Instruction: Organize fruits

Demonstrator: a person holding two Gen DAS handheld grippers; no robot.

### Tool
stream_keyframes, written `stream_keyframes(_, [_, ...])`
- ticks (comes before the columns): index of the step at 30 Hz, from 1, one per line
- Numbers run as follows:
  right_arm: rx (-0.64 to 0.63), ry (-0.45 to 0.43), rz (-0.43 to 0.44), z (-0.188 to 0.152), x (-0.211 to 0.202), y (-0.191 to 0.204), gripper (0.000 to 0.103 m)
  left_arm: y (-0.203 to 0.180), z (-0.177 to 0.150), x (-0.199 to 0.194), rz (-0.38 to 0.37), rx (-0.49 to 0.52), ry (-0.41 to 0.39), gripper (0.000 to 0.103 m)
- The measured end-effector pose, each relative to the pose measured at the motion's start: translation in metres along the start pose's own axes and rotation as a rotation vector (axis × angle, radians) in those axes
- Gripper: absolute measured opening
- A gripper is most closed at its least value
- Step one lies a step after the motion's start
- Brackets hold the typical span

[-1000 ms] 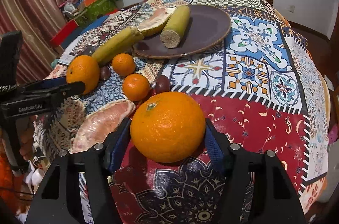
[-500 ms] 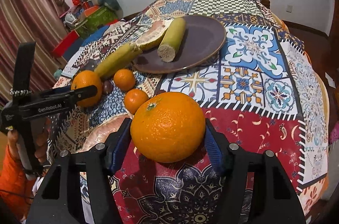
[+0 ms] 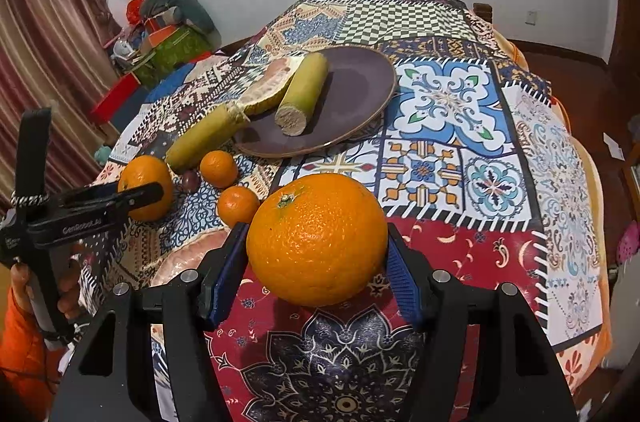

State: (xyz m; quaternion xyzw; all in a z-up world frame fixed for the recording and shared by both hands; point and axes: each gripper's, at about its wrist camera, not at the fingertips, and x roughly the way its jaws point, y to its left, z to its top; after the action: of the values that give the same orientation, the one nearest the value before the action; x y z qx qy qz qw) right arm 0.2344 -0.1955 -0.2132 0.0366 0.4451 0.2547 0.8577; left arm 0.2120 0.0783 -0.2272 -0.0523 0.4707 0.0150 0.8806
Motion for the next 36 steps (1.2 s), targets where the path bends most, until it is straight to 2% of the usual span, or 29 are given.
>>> stream_keyframes(9, [-0.002, -0.046, -0.008, 0.012, -0.012, -0.004, 0.062, -0.006, 0.013, -0.033, -0.011, 0.012, -0.088, 0.068])
stream_keyframes(22, [-0.044, -0.163, -0.017, 0.051, -0.026, 0.003, 0.062, -0.023, 0.051, -0.051, -0.035, 0.051, -0.182, 0.068])
stream_keyframes(29, [-0.077, -0.214, -0.024, 0.073, -0.025, 0.006, 0.062, -0.033, 0.072, -0.049, -0.040, 0.074, -0.218, 0.068])
stream_keyframes(36, [-0.106, -0.251, -0.024, 0.094, -0.018, 0.011, 0.062, -0.042, 0.098, -0.030, -0.051, 0.081, -0.229, 0.068])
